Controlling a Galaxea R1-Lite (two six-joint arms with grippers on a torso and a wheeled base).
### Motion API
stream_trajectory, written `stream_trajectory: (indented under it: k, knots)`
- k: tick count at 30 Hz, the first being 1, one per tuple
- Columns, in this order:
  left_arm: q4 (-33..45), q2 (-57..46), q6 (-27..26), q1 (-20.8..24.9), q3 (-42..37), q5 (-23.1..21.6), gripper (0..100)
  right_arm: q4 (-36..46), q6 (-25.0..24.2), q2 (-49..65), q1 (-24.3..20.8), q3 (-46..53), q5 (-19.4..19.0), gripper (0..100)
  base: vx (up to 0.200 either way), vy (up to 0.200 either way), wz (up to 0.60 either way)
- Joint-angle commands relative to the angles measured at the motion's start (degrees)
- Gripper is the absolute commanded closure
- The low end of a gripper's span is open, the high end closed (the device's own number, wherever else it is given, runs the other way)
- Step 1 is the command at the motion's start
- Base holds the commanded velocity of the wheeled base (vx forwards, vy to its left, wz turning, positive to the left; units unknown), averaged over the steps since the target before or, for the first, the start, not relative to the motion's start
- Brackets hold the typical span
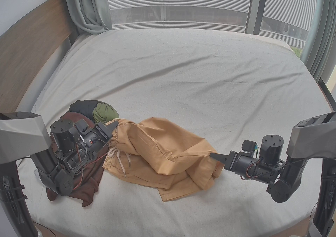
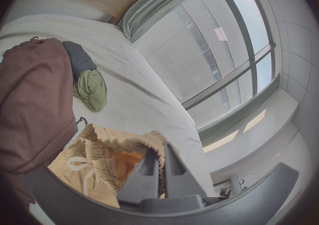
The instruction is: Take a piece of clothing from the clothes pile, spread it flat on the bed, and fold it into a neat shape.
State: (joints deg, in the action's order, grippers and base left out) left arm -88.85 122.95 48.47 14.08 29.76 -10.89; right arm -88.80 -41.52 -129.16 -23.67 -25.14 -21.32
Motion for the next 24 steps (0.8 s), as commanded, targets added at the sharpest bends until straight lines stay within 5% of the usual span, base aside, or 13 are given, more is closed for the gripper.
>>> stream_trajectory:
  k: [1,3,4,24]
  knots:
    - [-0.01,0.36,0.05,-0.02,-0.05,-0.01,100,-0.06,-0.23,-1.45,-0.85,-0.26,-0.12,100,0.000,0.000,0.00]
    - [-0.01,0.36,0.05,-0.02,0.04,0.08,100,-0.06,-0.31,-1.36,-1.02,-0.35,-0.04,100,0.000,0.000,0.00]
    - [-0.01,0.36,0.05,-0.02,0.04,-0.01,100,-0.06,-0.31,-1.36,-1.37,-0.26,-0.12,0,0.000,0.000,0.00]
    - [-0.01,0.44,0.05,-0.19,0.21,-0.01,100,-0.06,-1.11,-1.01,-7.26,0.09,0.05,0,0.000,0.000,0.00]
